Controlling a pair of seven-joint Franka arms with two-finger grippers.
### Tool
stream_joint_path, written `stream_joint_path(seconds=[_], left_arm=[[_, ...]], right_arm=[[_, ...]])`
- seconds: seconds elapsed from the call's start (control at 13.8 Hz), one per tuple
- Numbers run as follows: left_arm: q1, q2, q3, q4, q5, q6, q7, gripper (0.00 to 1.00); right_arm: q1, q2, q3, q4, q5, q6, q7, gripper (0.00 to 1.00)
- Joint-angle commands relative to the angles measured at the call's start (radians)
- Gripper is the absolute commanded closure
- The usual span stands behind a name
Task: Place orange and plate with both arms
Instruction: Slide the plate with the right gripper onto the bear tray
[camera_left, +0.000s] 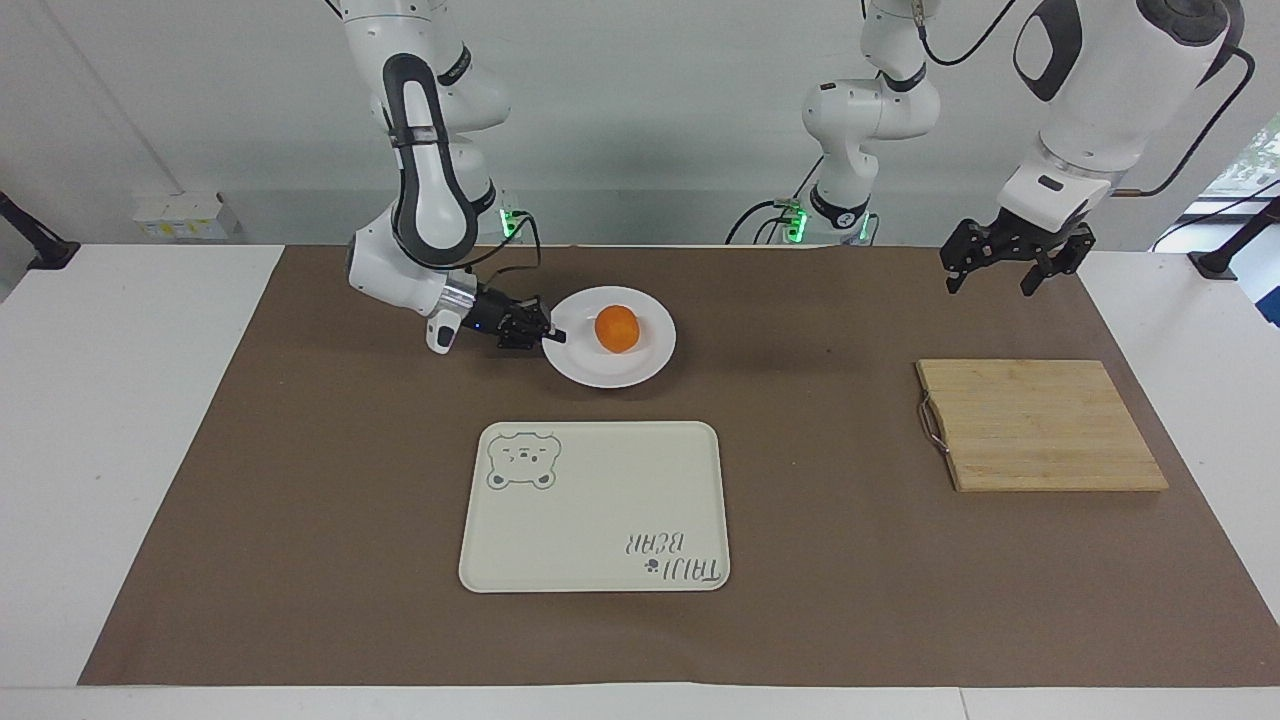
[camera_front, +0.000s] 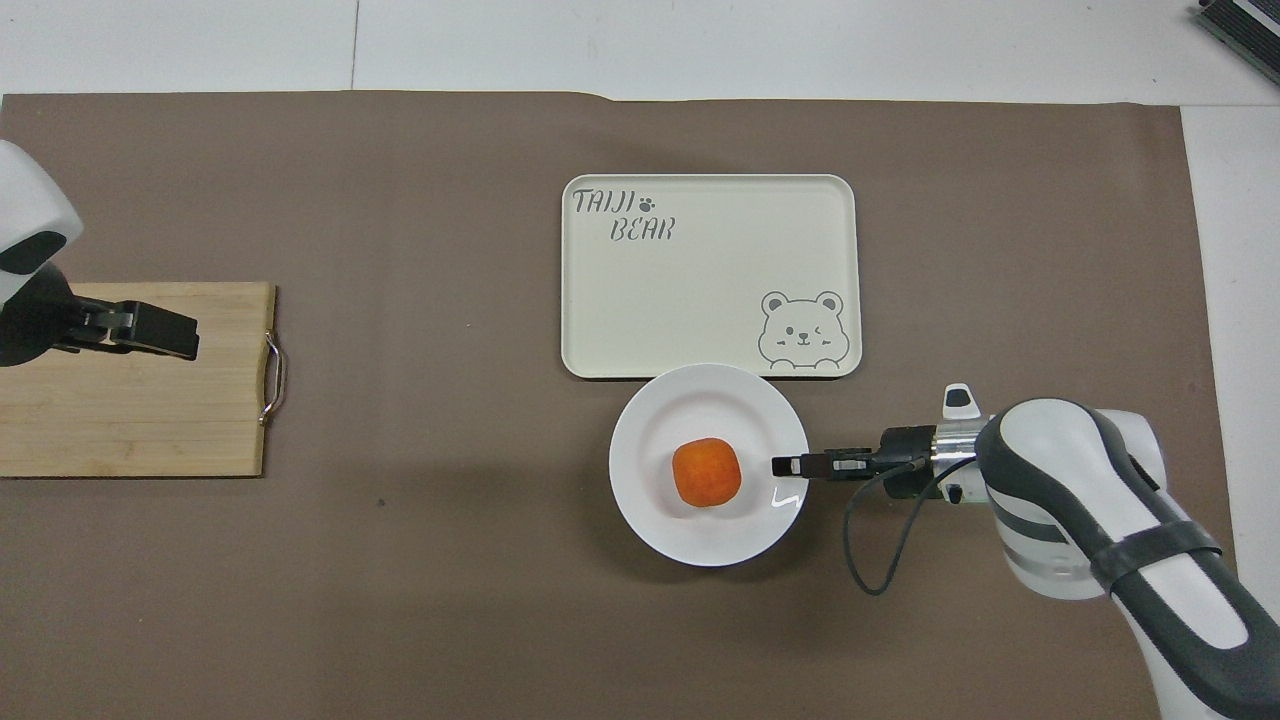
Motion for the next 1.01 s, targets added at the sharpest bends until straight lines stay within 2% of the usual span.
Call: stream_joint_path(seconds=[0.0, 0.29, 0.58, 0.79, 0.94], left_arm=[[0.012, -0.023, -0.006, -0.028, -0.001, 0.015, -0.008, 0.00], [0.011, -0.023, -0.006, -0.028, -0.001, 0.015, -0.008, 0.00], [0.011, -0.023, -0.006, -0.028, -0.001, 0.015, -0.008, 0.00], [0.012, -0.023, -0.006, -0.028, -0.001, 0.015, -0.008, 0.00], [0.012, -0.023, -0.006, -0.028, -0.001, 0.015, -0.008, 0.00]], right_arm=[[-0.012, 0.071, 0.004, 0.119, 0.023, -0.033, 0.076, 1.00], [0.009, 0.156, 0.003, 0.275, -0.010, -0.015, 0.206, 1.00], [0.012, 0.264, 0.003, 0.496, -0.105, -0.012, 0.395, 1.00], [0.011, 0.361, 0.003, 0.614, -0.119, -0.004, 0.413, 1.00], [0.008, 0.413, 0.004, 0.657, -0.119, 0.010, 0.433, 1.00]])
